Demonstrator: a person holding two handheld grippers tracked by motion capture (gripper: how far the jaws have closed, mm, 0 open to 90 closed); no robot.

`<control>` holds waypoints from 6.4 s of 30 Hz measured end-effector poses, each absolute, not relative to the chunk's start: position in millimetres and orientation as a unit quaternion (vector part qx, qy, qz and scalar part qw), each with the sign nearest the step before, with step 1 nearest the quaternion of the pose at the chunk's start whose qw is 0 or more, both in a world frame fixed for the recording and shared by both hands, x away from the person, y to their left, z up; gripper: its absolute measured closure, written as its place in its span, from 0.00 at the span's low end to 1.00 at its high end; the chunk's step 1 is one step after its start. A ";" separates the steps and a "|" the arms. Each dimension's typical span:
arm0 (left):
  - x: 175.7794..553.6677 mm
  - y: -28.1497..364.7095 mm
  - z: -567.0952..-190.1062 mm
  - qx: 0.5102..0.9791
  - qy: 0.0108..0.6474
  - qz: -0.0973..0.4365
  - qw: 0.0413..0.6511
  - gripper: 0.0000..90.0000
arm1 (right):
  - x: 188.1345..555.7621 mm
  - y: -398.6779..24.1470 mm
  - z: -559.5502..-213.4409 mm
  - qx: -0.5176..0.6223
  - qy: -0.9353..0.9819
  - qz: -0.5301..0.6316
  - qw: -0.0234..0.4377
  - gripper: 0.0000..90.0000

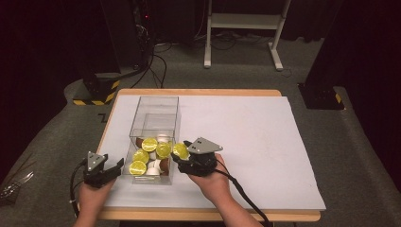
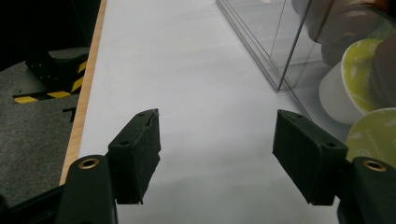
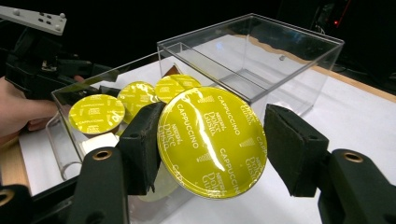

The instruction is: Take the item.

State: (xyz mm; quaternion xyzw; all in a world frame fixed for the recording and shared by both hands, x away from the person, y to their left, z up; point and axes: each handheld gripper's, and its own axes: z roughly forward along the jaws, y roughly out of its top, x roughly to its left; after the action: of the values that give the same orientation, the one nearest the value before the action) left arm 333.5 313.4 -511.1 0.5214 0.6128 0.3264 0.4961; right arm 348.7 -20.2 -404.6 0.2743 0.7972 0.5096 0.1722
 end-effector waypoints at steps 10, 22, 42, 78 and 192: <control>333.2 313.3 -511.2 0.522 0.611 0.327 0.497 0.36 | 351.5 -38.5 -409.8 0.292 0.791 0.506 0.182 0.44; 333.1 313.2 -511.3 0.525 0.611 0.325 0.495 0.36 | 356.9 -59.1 -415.0 0.310 0.786 0.498 0.194 0.45; 332.5 313.0 -511.3 0.528 0.610 0.329 0.491 0.37 | 362.3 -86.8 -420.1 0.332 0.778 0.488 0.217 0.45; 332.8 312.4 -511.3 0.525 0.610 0.327 0.495 0.37 | 410.1 -150.7 -460.3 0.434 0.756 0.413 0.264 0.44; 261.1 304.3 -489.5 0.545 0.539 0.277 0.579 0.32 | 311.8 0.7 -481.9 0.286 0.827 0.462 0.146 0.26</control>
State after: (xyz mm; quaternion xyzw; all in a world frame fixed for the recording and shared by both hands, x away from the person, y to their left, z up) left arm 261.1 304.3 -489.5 0.5449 0.5394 0.2773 0.5790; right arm 311.8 0.7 -481.9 0.2858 0.8265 0.4624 0.1461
